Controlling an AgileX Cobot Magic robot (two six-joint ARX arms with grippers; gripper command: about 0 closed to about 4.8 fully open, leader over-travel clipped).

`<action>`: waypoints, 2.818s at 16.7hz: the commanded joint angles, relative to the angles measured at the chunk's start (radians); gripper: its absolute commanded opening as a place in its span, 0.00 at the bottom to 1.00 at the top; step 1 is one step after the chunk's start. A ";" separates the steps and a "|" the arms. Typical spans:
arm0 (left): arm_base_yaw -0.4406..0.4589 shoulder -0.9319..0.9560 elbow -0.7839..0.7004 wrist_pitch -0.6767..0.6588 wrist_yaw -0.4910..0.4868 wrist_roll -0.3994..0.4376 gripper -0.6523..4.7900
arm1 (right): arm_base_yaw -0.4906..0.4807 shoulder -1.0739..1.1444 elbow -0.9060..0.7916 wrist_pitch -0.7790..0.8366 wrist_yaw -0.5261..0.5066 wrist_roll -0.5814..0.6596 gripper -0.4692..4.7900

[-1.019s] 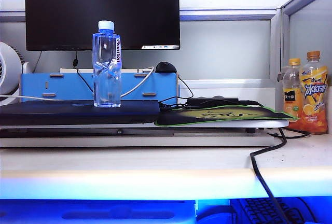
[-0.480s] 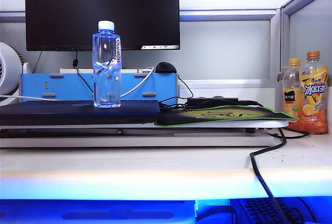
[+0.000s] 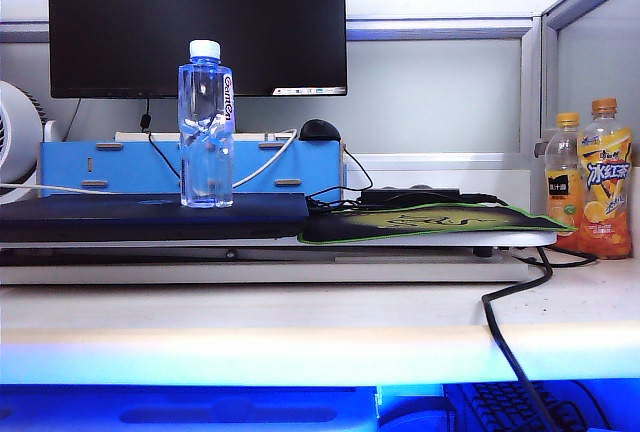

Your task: Pick up the mineral water bottle and place it on the laptop.

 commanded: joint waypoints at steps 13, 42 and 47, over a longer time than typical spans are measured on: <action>0.000 -0.002 0.002 0.008 0.003 0.001 0.12 | -0.201 -0.336 -1.063 0.868 0.070 0.077 0.98; 0.000 -0.002 0.002 0.008 0.003 0.001 0.12 | -0.568 -0.710 -1.655 0.912 -0.063 0.276 0.98; 0.000 -0.002 0.002 0.008 0.003 0.001 0.12 | -0.577 -0.711 -1.670 0.889 -0.070 0.270 0.98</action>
